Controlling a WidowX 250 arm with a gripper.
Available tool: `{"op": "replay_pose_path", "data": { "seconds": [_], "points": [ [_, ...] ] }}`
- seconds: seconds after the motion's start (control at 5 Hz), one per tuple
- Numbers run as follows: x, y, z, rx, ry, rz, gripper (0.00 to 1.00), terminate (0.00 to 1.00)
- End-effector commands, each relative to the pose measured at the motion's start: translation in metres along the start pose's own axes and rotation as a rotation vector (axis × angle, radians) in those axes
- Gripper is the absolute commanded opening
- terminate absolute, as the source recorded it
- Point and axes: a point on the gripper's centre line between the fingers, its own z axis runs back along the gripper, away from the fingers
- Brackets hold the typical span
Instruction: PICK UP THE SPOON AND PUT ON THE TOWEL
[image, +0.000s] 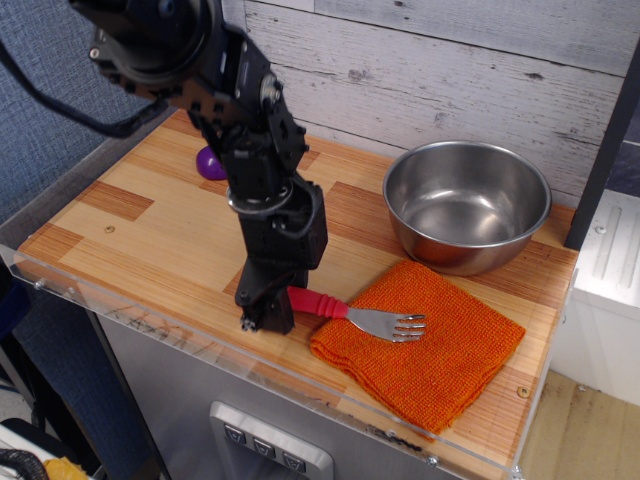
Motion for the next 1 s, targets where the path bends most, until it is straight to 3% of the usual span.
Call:
{"op": "replay_pose_path", "data": {
  "seconds": [0.0,0.2,0.4,0.8],
  "points": [
    [-0.009,0.004,0.02,0.049,-0.013,0.002,1.0,0.0],
    [-0.009,0.004,0.028,0.061,-0.03,0.005,1.0,0.0],
    [-0.009,0.007,0.052,0.08,-0.097,0.018,1.0,0.0],
    [-0.019,0.007,0.121,0.19,-0.163,0.1,1.0,0.0]
  ]
}}
